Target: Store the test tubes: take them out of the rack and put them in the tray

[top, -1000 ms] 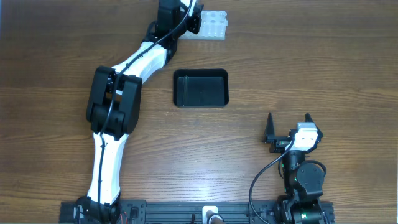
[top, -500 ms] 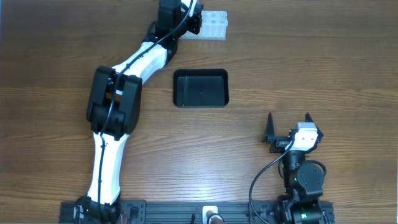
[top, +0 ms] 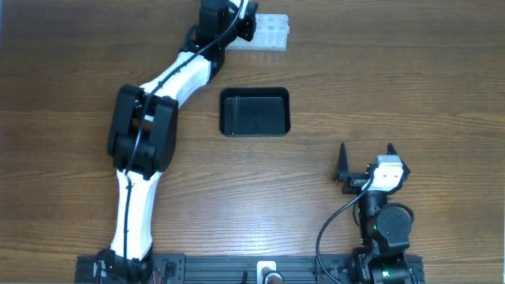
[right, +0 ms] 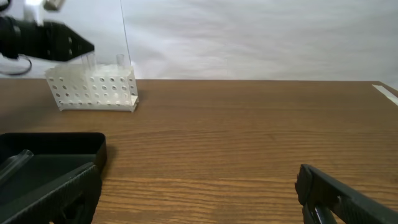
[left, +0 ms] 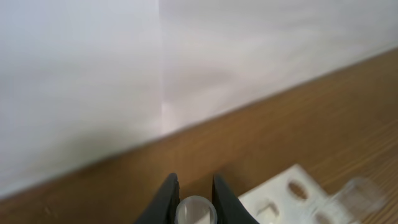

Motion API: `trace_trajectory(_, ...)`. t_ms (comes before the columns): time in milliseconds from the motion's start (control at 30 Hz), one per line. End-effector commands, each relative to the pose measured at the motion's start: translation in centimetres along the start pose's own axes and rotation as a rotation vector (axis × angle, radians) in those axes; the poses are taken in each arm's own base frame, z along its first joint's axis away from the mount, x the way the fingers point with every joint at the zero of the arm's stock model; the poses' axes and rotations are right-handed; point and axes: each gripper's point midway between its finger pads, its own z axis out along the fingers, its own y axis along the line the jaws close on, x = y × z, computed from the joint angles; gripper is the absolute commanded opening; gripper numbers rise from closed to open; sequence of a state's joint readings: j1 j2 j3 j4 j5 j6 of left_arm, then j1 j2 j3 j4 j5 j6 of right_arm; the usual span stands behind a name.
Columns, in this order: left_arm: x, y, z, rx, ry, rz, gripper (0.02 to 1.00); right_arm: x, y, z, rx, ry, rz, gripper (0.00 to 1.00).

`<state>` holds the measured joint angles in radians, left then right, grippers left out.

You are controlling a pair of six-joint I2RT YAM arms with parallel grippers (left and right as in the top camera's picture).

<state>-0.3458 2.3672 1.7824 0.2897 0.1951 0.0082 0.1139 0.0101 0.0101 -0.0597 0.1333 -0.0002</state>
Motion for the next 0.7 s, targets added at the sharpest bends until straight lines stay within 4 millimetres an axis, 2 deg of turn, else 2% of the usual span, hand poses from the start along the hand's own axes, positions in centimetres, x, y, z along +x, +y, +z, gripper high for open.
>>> trace_trajectory(33, -12.6, -1.1, -5.3, 0.004, -0.215, 0.054, 0.123, 0.3, -0.1, 0.0, 0.008, 0.007, 0.001, 0.989)
trace_trajectory(167, -18.8, -1.8, -9.7, -0.004, -0.315, 0.073, 0.126, 0.3, -0.1, 0.0, 0.008, 0.007, 0.001, 0.993)
trace_trajectory(267, -20.9, -2.3, -12.2, -0.011, -0.315, 0.072, 0.119, 0.3, -0.1, 0.0, 0.008, 0.007, 0.001, 0.991)
trace_trajectory(333, -21.0, -2.9, -13.6, -0.007, -0.262, 0.062, 0.119, 0.3, -0.1, 0.0, 0.008, 0.007, 0.001, 0.991)
trace_trajectory(400, -19.8, -3.3, -14.5, -0.023, -0.175, 0.021, 0.106, 0.3, -0.1, 0.0, 0.008, 0.007, 0.001, 0.991)
trace_trajectory(467, -17.6, -3.3, -15.0, -0.068, -0.064, -0.032, 0.104, 0.3, -0.1, 0.0, 0.008, 0.007, 0.001, 0.991)
trace_trajectory(567, -13.2, -3.6, -15.3, -0.157, 0.113, -0.117, 0.091, 0.3, -0.1, 0.0, 0.008, 0.007, 0.001, 0.991)
trace_trajectory(700, -7.4, -4.5, -15.2, -0.260, 0.254, -0.198, 0.099, 0.3, -0.1, 0.0, 0.008, 0.007, 0.001, 0.993)
